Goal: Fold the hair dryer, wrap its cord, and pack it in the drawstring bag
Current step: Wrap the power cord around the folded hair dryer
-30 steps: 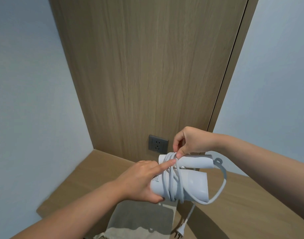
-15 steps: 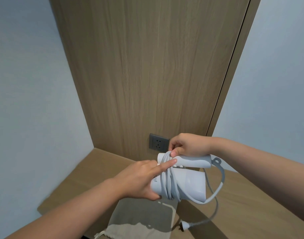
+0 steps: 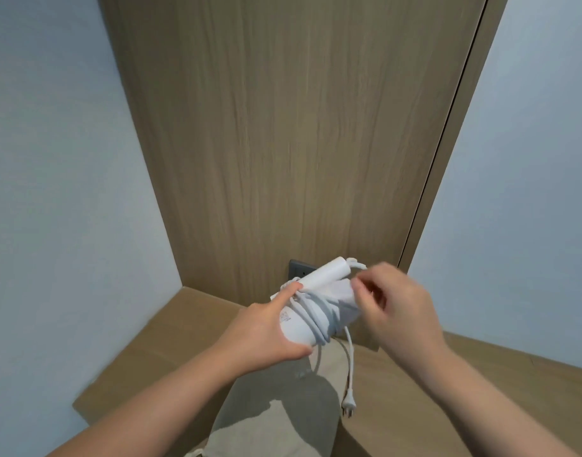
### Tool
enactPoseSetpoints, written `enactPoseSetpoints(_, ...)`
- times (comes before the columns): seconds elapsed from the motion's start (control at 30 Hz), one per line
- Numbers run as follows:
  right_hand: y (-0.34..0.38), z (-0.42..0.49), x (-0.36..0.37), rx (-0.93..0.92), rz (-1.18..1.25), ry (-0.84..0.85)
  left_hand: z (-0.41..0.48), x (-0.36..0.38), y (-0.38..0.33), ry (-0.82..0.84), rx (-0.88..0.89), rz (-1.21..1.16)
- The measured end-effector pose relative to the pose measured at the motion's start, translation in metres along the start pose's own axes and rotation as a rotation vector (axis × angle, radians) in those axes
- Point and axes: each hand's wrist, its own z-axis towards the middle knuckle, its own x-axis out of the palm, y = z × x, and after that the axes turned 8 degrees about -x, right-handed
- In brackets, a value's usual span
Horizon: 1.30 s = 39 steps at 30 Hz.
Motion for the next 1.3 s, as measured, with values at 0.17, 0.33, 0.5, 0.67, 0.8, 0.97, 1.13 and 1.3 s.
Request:
enactPoseSetpoints(0.17, -0.001, -0.031, 0.04, -0.064, -0.163, 0.134, 0.008, 0.006, -0.011, -0.008, -0.097, -0.06)
enactPoseSetpoints(0.33, -0.005, -0.035, 0.058, -0.116, -0.212, 0.057, 0.01, 0.011, -0.021, -0.041, -0.126, -0.061)
enactPoseSetpoints(0.5, -0.014, -0.033, 0.063, -0.254, -0.158, 0.058, 0.012, 0.01, -0.02, -0.043, -0.135, -0.008)
enactPoseSetpoints(0.67, -0.027, -0.018, 0.048, -0.014, 0.175, 0.01, 0.013, 0.001, -0.011, 0.071, -0.177, -0.251)
enactPoseSetpoints(0.8, -0.064, -0.019, 0.048, 0.612, 0.451, -0.198, 0.02, -0.012, 0.002, 0.252, -0.214, -0.574)
enactPoseSetpoints(0.97, -0.083, -0.025, 0.079, 0.589, 0.461, 0.547, 0.029, -0.026, 0.019, 0.445, -0.244, -0.903)
enactPoseSetpoints(1.13, -0.078, -0.011, 0.108, 0.484, 0.478, 0.678, 0.036, -0.029, 0.036, 0.596, -0.236, -1.086)
enactPoseSetpoints(1.3, -0.086, -0.011, 0.127, 0.429, 0.366, 0.819, 0.036, -0.031, 0.037, 0.704, -0.253, -1.261)
